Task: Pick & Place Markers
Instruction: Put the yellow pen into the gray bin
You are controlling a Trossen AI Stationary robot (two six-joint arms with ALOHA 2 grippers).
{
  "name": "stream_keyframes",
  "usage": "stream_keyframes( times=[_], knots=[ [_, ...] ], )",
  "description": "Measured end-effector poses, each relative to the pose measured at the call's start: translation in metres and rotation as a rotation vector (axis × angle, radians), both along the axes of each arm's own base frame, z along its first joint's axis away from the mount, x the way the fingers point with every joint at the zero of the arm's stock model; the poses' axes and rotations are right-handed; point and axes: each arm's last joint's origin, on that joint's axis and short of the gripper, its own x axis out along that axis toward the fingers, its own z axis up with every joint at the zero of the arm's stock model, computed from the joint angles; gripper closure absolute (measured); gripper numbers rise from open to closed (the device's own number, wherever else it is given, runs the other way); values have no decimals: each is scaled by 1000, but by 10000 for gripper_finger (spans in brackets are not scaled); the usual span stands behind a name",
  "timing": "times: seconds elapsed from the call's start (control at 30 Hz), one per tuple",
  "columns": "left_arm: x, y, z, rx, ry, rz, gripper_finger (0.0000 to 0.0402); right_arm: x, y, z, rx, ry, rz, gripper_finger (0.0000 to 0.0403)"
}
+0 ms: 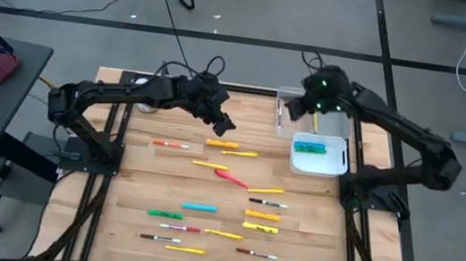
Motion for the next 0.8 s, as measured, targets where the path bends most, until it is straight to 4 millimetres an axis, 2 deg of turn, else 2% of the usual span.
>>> stream_keyframes(
  times=[0.2,0.4,0.57,0.7,0.8],
  knots=[
    [-3,-19,-9,-11,114,-94,213,8,60,17,-92,-34,293,266],
    [4,-55,-10,91,131,-256,213,19,111,11,-35,5,540,273],
    [6,-68,-12,175,114,-282,214,34,138,-19,46,114,643,277],
    [-7,-70,-17,159,56,-267,214,50,149,-46,110,242,656,268],
    [-23,-72,-19,121,40,-233,214,66,156,-64,112,288,705,248]
  ],
)
